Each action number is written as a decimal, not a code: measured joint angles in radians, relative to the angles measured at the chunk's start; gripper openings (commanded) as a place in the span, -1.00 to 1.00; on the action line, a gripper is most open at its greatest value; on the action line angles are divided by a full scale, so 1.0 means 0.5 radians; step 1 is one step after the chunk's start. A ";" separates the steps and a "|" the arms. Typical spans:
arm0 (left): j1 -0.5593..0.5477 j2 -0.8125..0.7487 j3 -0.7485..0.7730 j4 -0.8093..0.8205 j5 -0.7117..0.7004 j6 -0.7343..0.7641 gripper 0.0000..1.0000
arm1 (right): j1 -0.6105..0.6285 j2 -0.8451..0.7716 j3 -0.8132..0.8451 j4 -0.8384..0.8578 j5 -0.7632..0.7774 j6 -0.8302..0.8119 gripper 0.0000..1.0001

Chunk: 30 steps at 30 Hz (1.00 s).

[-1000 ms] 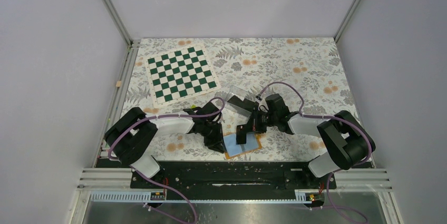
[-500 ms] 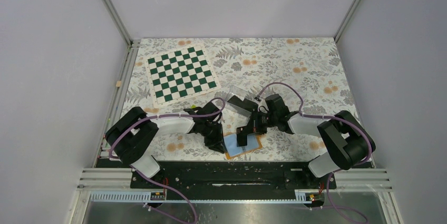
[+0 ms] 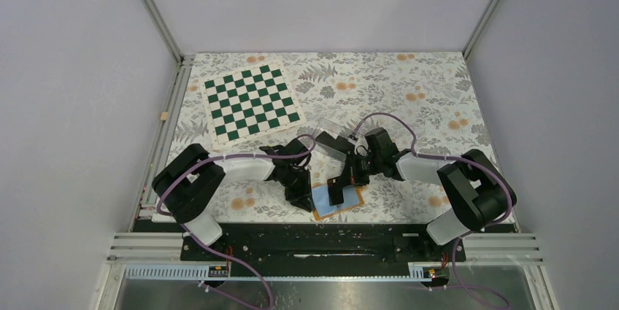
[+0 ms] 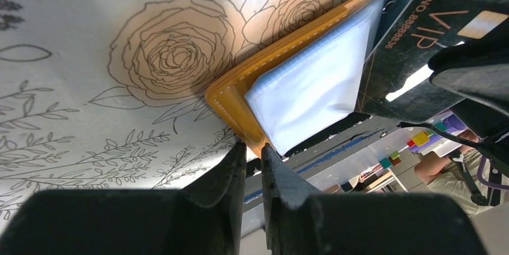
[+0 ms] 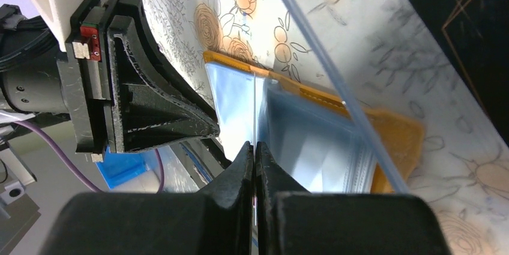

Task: Put the credit cards into the card holder
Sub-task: Insert the credit card into the card holder.

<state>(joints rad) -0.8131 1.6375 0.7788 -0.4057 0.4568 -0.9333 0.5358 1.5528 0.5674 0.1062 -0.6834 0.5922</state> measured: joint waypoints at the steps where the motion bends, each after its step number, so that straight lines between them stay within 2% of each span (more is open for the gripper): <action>1: 0.000 0.006 0.010 -0.008 0.000 0.002 -0.68 | 0.000 0.011 0.008 0.000 -0.008 -0.005 -1.00; 12: -0.005 0.046 0.085 -0.082 -0.033 0.053 -0.68 | 0.003 0.056 0.060 -0.069 -0.032 -0.089 -1.00; 17: -0.005 0.066 0.144 -0.141 -0.092 0.100 -0.69 | 0.012 -0.018 0.053 -0.155 -0.008 -0.111 -1.00; 23: -0.006 0.072 0.170 -0.157 -0.124 0.145 -0.71 | 0.015 -0.240 -0.129 -0.185 0.041 -0.088 -1.00; 30: -0.005 0.082 0.183 -0.166 -0.133 0.172 -0.73 | 0.015 -0.248 -0.148 -0.141 0.040 -0.055 -1.00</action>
<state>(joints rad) -0.8158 1.6783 0.8703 -0.4889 0.3904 -0.8474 0.5434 1.4288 0.4934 0.0357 -0.6636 0.5648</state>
